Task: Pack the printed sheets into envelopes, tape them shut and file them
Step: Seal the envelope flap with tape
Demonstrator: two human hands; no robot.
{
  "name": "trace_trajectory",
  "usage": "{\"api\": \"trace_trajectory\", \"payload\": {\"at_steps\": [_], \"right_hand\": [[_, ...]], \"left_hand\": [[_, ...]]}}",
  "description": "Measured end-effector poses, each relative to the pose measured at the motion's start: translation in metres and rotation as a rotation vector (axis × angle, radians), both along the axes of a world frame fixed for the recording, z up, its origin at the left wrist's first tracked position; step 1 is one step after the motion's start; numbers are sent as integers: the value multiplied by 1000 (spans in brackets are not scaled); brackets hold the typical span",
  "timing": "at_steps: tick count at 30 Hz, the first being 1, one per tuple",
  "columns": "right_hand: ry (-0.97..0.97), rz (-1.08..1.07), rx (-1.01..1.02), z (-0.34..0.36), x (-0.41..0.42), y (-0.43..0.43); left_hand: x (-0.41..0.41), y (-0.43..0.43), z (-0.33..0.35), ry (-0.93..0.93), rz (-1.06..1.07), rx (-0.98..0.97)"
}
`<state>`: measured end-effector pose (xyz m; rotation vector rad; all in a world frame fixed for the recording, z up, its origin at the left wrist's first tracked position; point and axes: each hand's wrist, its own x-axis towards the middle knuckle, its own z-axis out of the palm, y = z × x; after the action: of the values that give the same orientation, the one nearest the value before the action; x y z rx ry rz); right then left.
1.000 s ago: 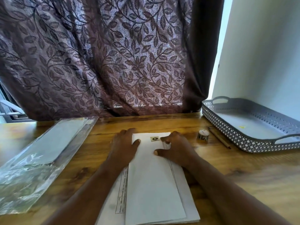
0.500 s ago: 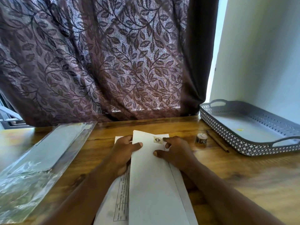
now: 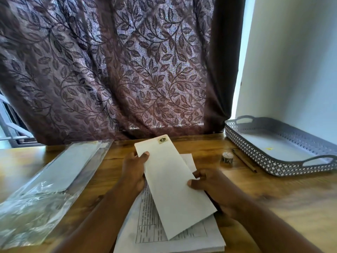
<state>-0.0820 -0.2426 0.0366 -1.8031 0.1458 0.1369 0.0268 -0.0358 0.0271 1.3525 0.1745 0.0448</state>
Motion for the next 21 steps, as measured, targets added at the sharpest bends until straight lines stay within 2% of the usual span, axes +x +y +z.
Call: {"api": "trace_trajectory", "payload": {"at_steps": [3,9,13,17,21], "right_hand": [[44,0,13,3,-11,-8],[11,-107,-62,4,-31,-16],[0,-152,25,2,-36,-27],[-92,-242,14,7,-44,-48],[-196,-358,30,20,-53,-75]], "left_hand": [[2,1,0,-1,32,1],[-3,-6,1,-43,27,-14],[-8,-11,4,-61,11,-45],[-22,-23,13,-49,-176,-190],[-42,-44,19,-85,-376,-142]]}}
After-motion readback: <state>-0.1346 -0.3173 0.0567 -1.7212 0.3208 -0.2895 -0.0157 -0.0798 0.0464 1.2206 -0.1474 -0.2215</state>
